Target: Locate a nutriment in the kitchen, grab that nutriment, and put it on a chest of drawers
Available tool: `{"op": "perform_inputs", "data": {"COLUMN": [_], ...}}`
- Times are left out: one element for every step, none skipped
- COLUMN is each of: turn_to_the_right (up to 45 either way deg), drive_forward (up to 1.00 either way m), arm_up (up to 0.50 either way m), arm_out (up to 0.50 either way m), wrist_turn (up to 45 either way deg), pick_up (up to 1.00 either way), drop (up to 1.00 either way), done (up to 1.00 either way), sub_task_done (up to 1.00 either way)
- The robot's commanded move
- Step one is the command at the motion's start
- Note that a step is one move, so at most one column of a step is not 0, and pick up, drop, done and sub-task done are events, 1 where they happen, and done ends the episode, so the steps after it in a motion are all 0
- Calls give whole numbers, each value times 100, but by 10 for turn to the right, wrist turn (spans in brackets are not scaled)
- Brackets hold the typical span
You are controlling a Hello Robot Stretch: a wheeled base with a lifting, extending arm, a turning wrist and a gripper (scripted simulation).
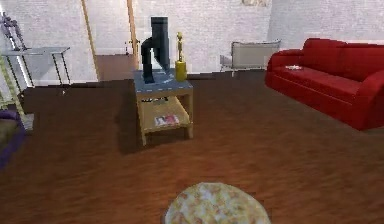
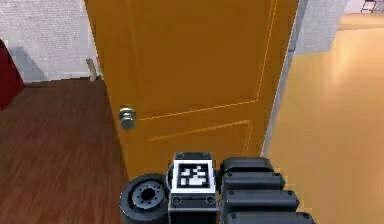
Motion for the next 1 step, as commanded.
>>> {"op": "perform_inputs", "data": {"turn_to_the_right": [0], "drive_forward": [35], "arm_up": [0], "arm_out": [0], "wrist_turn": [0], "pick_up": [0], "drop": [0], "done": [0], "sub_task_done": [0]}}
